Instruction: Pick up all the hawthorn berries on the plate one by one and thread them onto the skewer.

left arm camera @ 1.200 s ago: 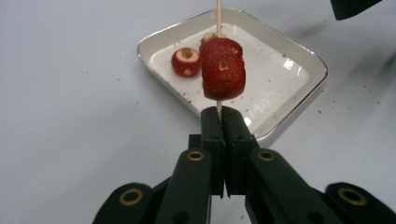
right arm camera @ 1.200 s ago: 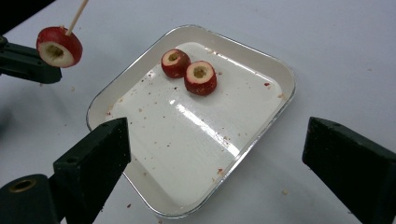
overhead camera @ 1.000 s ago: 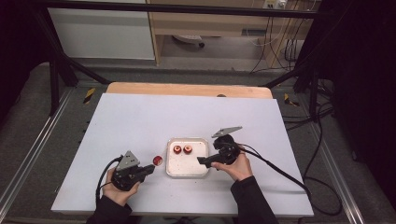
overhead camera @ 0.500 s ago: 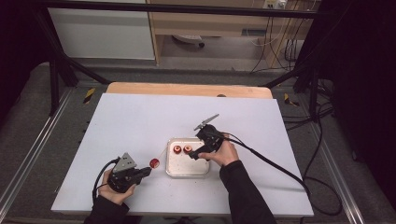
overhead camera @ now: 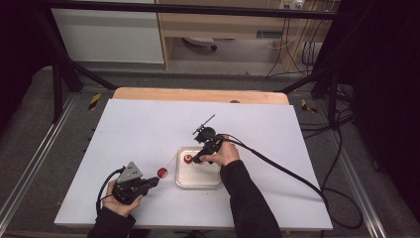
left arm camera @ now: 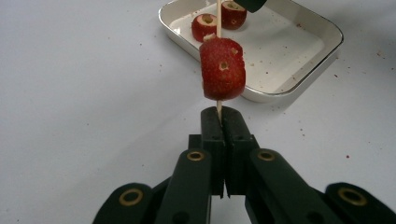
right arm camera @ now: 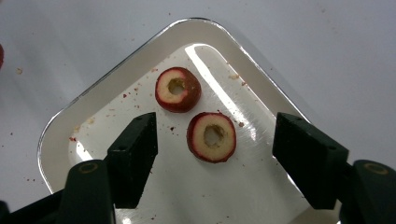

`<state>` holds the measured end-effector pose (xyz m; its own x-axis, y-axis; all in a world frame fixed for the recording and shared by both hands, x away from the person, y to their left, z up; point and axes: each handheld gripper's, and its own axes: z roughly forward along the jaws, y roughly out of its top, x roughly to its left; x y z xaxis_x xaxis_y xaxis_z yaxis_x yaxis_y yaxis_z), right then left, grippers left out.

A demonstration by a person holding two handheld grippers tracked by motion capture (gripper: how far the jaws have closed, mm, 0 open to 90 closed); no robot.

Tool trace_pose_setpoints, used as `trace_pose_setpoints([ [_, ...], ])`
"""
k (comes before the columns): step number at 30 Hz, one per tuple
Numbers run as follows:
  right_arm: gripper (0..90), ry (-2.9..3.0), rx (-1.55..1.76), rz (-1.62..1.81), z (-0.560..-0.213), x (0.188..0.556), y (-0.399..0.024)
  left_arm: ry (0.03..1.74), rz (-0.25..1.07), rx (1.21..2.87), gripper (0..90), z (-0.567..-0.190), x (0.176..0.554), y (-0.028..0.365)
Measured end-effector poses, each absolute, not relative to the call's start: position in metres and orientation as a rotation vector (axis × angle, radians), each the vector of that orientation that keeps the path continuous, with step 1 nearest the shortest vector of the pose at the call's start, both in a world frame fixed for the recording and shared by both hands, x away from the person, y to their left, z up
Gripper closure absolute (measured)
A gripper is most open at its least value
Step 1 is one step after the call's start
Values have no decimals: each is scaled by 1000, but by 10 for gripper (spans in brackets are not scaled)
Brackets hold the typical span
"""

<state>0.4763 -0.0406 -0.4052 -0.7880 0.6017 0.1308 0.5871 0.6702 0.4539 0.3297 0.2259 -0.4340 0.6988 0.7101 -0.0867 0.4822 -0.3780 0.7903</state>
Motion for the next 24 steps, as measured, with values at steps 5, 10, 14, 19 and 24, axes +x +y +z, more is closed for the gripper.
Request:
trace_pose_setpoints([
  [5,436,2877,1049,720,-410,482,-41,909,336,2054,885,-434,330,225],
  [10,496,2905,1064,717,-412,485,-41,913,331,2053,885,-435,330,226],
  [14,537,2918,1071,717,-413,486,-41,912,332,2054,885,-435,330,226],
  [19,568,2930,1071,726,-414,487,-40,915,332,2054,885,-435,330,226],
  [24,611,2942,1069,710,-415,488,-40,913,334,2056,885,-435,330,226],
])
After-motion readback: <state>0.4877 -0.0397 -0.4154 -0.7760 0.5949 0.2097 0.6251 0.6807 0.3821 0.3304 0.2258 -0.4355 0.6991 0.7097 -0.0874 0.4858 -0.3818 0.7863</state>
